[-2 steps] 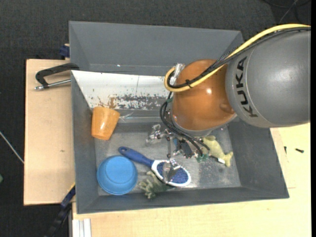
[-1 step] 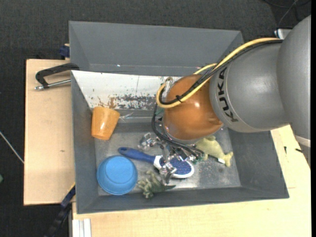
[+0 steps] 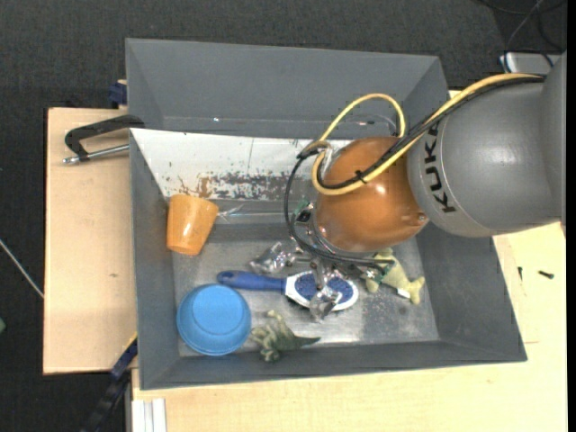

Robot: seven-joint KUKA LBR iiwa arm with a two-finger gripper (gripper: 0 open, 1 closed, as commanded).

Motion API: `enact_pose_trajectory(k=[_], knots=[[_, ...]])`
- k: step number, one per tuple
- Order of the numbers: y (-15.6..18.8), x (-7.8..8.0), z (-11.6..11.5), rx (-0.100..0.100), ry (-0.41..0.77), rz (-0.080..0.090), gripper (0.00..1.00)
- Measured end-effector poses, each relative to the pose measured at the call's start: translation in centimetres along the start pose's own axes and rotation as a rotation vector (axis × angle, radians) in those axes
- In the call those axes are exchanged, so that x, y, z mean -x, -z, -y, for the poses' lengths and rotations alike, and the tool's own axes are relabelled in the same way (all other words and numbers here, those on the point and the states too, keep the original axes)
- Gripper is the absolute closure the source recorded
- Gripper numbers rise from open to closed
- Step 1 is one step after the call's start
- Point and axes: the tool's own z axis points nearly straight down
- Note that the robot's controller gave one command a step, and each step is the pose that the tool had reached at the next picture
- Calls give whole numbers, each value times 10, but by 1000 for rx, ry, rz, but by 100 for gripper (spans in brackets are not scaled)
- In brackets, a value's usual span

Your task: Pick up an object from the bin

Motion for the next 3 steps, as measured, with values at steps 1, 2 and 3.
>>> enact_pose_trajectory(k=[1, 2, 3], knots=[[-1, 10, 4, 0, 126, -11, 0], [-1, 10, 4, 1, 124, -11, 100], [106, 30, 2, 15, 135, -48, 100]])
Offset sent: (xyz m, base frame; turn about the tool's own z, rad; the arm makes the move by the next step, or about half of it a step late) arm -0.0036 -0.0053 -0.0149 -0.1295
